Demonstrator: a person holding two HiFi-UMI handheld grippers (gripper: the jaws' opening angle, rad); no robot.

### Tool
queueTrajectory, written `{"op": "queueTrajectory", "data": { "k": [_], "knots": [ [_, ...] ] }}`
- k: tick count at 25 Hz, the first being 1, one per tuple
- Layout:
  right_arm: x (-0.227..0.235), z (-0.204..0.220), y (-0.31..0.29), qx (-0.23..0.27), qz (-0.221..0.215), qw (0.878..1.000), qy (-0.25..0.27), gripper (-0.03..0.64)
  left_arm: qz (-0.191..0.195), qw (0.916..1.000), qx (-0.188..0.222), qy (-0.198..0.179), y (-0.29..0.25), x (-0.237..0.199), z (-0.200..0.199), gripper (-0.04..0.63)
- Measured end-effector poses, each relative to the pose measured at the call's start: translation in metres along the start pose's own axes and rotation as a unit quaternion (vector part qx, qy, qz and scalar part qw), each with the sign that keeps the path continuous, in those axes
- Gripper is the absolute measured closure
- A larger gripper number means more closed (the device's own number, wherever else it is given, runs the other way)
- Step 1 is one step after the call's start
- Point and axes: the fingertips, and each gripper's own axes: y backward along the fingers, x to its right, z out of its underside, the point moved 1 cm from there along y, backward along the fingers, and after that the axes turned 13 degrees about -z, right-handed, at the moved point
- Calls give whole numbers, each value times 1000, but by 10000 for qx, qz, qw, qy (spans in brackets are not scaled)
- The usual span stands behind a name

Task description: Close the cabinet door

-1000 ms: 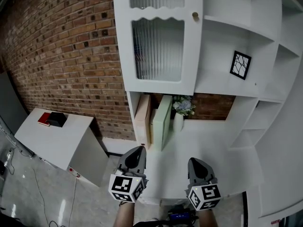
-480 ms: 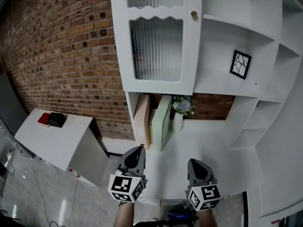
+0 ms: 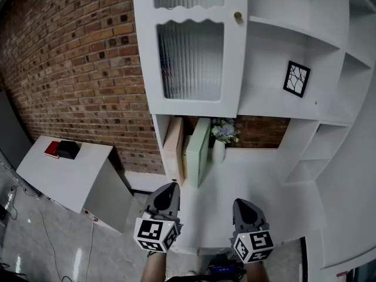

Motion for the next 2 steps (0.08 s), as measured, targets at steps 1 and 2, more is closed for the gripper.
{"op": "queueTrajectory", "data": {
  "k": [1,2],
  "knots": [
    [0,1,0,-8,3,10000,-2,617,9,10000,-7,-9,0,1,1,581],
    [0,2,1,-17,5,10000,-5,617,20,10000,-16,-20,0,2,2,581]
  ]
}}
